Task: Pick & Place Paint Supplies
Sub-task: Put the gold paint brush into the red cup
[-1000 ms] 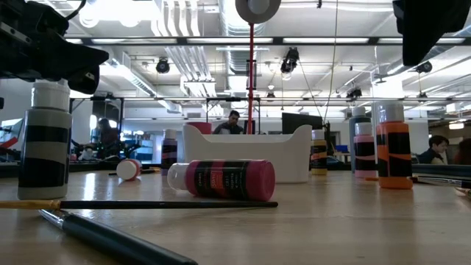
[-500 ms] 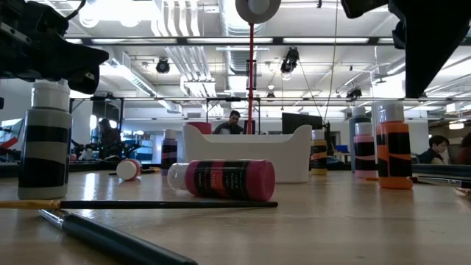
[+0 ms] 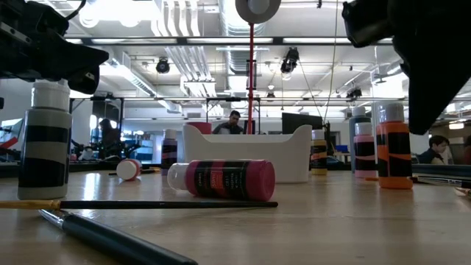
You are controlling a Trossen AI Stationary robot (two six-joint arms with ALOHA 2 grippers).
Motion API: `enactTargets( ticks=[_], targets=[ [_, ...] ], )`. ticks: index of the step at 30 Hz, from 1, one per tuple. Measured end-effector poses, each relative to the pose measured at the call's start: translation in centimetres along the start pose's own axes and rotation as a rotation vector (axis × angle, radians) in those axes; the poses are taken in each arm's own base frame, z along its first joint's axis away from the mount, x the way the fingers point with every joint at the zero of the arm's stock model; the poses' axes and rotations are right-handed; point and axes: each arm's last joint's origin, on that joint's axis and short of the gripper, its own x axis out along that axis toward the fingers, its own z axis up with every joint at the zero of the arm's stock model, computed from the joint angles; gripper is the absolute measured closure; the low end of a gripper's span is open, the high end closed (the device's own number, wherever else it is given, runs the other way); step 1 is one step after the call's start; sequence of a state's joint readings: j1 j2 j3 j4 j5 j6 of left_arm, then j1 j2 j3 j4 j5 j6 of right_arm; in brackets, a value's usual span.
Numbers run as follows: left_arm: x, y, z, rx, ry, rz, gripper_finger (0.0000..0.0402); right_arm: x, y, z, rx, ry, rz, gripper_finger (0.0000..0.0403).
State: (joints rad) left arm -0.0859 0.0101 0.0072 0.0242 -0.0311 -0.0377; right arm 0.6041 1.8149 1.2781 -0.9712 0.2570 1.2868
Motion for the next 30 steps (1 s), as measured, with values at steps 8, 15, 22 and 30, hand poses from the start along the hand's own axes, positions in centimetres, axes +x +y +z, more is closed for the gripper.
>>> enactTargets(
  ticks=[8,15,22,30],
  targets=[
    [0.0,0.0,0.0,0.0,0.0,0.0,0.0392,1.8,-0.6,-1.1,0.02,0.011,0.0,0.0229],
    [0.0,0.0,0.0,0.0,0.0,0.0,0.0392,3.5,-1.5,-1.7,0.078,-0.007,-0.008,0.0229],
    [0.0,0.0,0.0,0.0,0.0,0.0,0.0392,5.1,-2.2,-2.4,0.125,-0.014,0.009,0.0207],
    [0.0,0.0,0.0,0.0,0.0,0.0,0.0392,5.4,-2.5,-2.5,0.147,-0.045,0.001,0.0227]
  ],
)
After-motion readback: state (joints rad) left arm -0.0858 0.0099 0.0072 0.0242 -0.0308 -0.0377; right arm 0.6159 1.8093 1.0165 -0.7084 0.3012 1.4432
